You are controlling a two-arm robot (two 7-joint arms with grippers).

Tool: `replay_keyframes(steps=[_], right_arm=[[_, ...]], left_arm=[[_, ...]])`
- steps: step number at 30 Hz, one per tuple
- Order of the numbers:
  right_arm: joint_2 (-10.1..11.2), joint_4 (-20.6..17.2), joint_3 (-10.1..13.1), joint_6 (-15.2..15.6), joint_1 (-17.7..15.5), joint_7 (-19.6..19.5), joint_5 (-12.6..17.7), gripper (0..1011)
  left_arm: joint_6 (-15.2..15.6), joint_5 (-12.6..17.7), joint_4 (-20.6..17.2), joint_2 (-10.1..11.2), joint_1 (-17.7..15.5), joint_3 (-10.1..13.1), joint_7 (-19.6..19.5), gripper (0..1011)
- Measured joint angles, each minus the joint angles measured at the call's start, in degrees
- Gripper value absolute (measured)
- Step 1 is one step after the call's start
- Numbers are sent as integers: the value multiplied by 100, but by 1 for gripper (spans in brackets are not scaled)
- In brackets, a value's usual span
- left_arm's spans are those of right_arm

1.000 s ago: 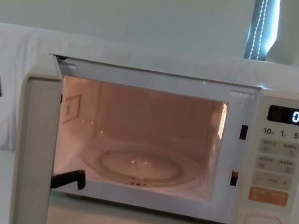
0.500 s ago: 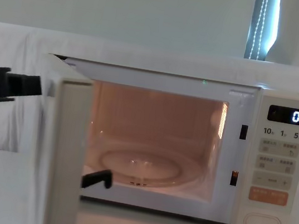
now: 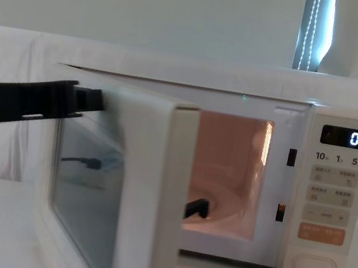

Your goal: Press the button to open the microwave door with one hand; close the microwave door with the other hand.

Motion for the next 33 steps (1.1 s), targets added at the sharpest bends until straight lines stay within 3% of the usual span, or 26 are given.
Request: replay_keyframes(steps=[9, 17, 26, 33], right_arm=[[0, 0, 0, 0, 0, 0, 0, 1002], [0, 0, 0, 0, 0, 0, 0, 1002], [0, 0, 0, 0, 0, 0, 0, 1002], [0, 0, 0, 0, 0, 0, 0, 1002]], left_arm=[[14, 115, 512, -154, -619, 547, 171, 0], [12, 259, 847, -319, -1071, 878, 277, 0], [9, 502, 1301, -645, -1550, 1170, 412, 0], [18, 627, 1616, -900, -1798, 1262, 493, 0]])
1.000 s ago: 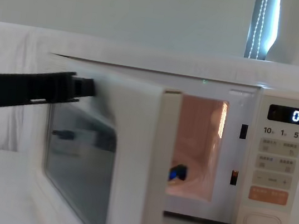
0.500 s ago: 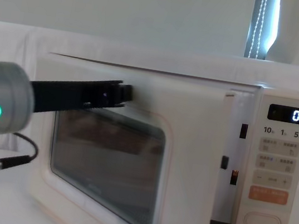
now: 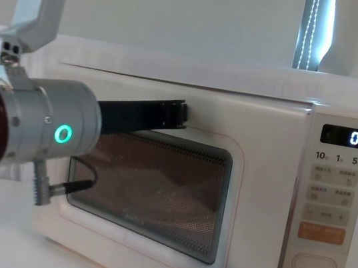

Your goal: Press the button to open the microwave door with one hand; close the microwave door with the other hand.

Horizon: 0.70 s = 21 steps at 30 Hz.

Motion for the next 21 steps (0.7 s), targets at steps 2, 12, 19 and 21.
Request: replay_keyframes(steps=[2, 12, 19, 21], right_arm=[[0, 0, 0, 0, 0, 0, 0, 1002], [0, 0, 0, 0, 0, 0, 0, 1002], [0, 0, 0, 0, 0, 0, 0, 1002], [0, 0, 0, 0, 0, 0, 0, 1002]], left_arm=[[2, 53, 113, -82, -81, 25, 16, 0], [12, 301, 577, -410, -412, 52, 78, 0], [14, 406, 848, -640, -547, -27, 162, 0], [11, 448, 927, -704, -593, -55, 185, 0]])
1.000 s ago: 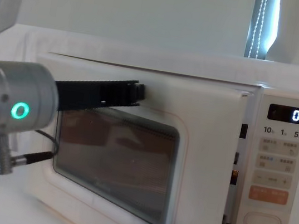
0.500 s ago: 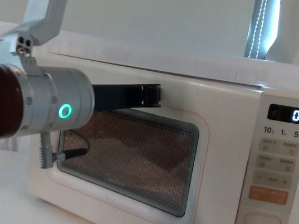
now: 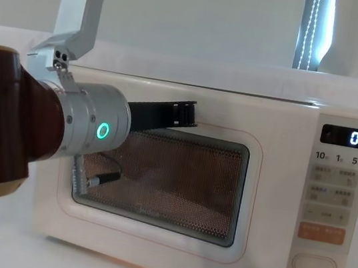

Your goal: Press the button to open the microwave door with one hand; close the microwave door with the other hand.

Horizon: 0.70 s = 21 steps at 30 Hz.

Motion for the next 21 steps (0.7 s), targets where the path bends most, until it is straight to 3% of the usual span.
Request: replay_keyframes(steps=[21], right_arm=[[0, 0, 0, 0, 0, 0, 0, 1002]], left_arm=[[31, 262, 442, -321, -225, -164, -50, 0]])
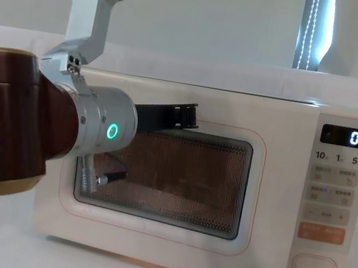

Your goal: Press the button to open the microwave door with one hand; close the microwave door with the other hand.

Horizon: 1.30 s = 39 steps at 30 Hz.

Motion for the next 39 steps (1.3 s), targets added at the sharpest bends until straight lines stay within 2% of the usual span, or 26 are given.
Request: replay_keyframes(steps=[13, 39], right_arm=[[0, 0, 0, 0, 0, 0, 0, 1002], [0, 0, 0, 0, 0, 0, 0, 1002]], left_arm=[[-16, 157, 179, -155, -166, -39, -27, 0], [-59, 342, 412, -356, -239, -200, -1, 0]])
